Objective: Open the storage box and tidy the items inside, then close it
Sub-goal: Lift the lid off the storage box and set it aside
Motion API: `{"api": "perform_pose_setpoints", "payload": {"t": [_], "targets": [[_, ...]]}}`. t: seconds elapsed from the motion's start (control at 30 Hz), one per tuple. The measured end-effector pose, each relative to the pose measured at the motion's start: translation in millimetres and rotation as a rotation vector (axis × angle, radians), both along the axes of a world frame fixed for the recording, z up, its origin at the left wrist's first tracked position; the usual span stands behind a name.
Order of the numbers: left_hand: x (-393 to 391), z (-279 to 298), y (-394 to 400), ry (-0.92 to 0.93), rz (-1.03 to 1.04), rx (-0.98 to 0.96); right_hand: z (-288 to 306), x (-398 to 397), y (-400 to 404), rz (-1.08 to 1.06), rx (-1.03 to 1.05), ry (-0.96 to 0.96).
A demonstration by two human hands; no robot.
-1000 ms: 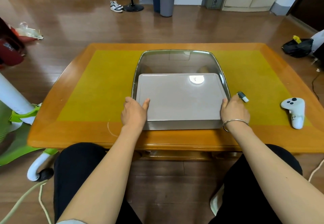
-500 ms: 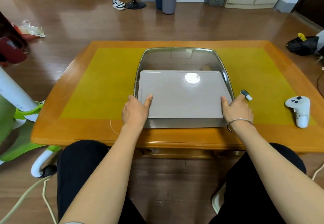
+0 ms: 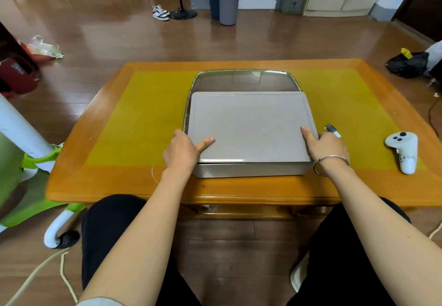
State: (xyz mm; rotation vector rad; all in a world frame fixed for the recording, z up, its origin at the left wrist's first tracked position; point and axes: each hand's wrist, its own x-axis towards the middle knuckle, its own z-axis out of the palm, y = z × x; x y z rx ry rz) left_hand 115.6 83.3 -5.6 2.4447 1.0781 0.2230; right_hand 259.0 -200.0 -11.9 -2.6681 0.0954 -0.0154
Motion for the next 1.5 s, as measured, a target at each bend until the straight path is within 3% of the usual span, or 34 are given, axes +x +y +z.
{"api": "perform_pose_setpoints", "payload": {"t": [0.13,0.27,0.33,0.4,0.53,0.73,0.9,1.0,1.07,1.2,1.3,1.4,1.5], "targets": [[3.2,6.4,16.2,-0.035,-0.024,0.055,12.6,0.8,0.3,0.059,0.474,0.064],[5.2,10.8,29.8,-0.054,-0.069,0.06,29.6,-8.7,12.2,0.118,1.054,0.283],[6.9,14.8,33.3,-0.064,-0.084,0.068,40.9,-10.8,17.5,0.173,1.226,0.389],[9.4,21.2,37.7,-0.013,-0.112,0.09,55.1,-12.9,22.8,0.248,1.297,0.418],[15.4,43.3,43.3,0.14,-0.215,0.163,86.4,-22.5,41.0,0.275,1.313,0.274],[29.8,97.5,40.3,-0.074,-0.38,0.1,127.3,-37.7,75.2,0.3,1.404,0.098],[29.7,149.5,35.1,-0.324,-0.468,0.097,148.4,-46.2,101.0,0.452,1.195,-0.198],[19.1,178.7,34.8,-0.53,-0.414,-0.004,151.8,-53.1,114.5,0.604,1.024,-0.415],[9.7,192.7,34.7,-0.615,-0.35,-0.081,145.4,-55.8,119.2,0.674,0.882,-0.449],[-5.3,201.2,45.6,-0.528,-0.29,-0.233,128.7,-58.8,118.5,0.758,0.451,-0.692],[-8.3,192.0,57.4,-0.425,-0.304,-0.378,123.6,-61.4,118.4,0.867,0.264,-0.855],[-7.2,177.6,64.3,-0.438,-0.229,-0.524,121.8,-60.0,124.2,0.976,0.132,-0.791],[-9.5,155.2,78.0,-0.432,-0.155,-0.517,114.9,-59.4,134.6,0.959,-0.01,-0.425]]}}
